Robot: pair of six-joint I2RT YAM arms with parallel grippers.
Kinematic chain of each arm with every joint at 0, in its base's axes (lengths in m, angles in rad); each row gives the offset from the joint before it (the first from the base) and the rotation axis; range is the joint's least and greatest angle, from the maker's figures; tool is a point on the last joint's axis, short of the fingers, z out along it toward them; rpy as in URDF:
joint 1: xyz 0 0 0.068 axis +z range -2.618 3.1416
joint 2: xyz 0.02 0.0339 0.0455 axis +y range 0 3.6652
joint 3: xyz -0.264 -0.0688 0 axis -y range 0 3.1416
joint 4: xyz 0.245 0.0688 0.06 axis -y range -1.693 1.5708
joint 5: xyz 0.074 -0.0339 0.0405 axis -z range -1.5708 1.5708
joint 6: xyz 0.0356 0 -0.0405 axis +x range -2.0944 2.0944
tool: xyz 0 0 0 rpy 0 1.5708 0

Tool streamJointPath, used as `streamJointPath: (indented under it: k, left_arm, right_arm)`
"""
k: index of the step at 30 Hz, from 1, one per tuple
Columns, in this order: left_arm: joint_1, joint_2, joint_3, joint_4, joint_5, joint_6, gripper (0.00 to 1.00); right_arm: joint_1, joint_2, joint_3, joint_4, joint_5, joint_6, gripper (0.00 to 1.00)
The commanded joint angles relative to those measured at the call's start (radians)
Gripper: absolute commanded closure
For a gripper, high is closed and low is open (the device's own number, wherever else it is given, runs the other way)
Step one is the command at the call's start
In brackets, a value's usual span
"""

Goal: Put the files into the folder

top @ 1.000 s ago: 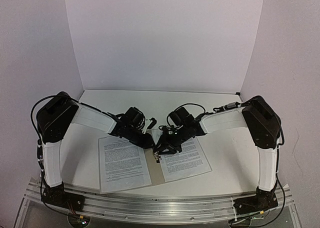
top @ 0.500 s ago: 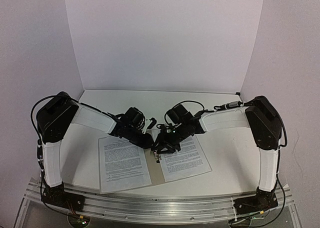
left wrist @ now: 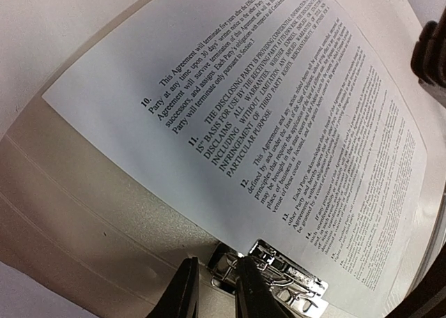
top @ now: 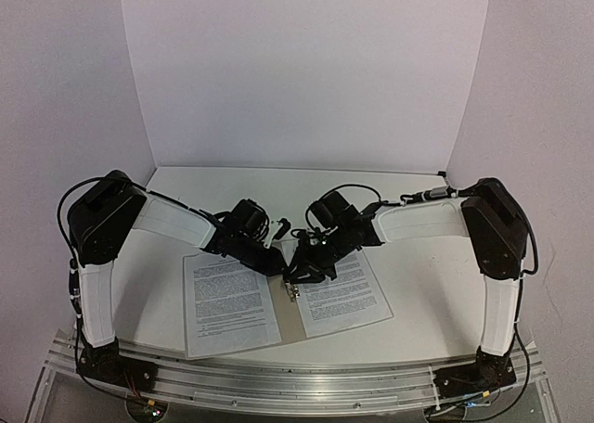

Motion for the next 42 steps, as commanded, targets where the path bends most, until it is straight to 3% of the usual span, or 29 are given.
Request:
streamJointPath:
  k: [1,13,17,23,42]
  left_arm:
    - [0.008,0.030,-0.035,-0.079,-0.036,0.008,0.80]
    - [0.010,0.028,-0.043,-0.077,-0.031,0.008,0.81]
    - [0.010,0.027,-0.048,-0.077,-0.031,0.008,0.81]
    - [0.012,0.027,-0.053,-0.074,-0.033,0.011,0.81]
    - [0.019,0.028,-0.078,-0.056,-0.031,0.014,0.83]
  right_arm:
    - [0.008,0.007,-0.003,-0.013,-0.015,-0.005,0.79]
    - [0.008,0.046,0.003,-0.026,0.007,-0.023,0.77]
    - [0.007,0.030,-0.002,-0.029,0.026,-0.021,0.89]
    - [0.007,0.002,-0.057,-0.036,0.050,-0.005,0.99]
    - [0.001,0.039,-0.145,-0.045,0.152,-0.040,1.00]
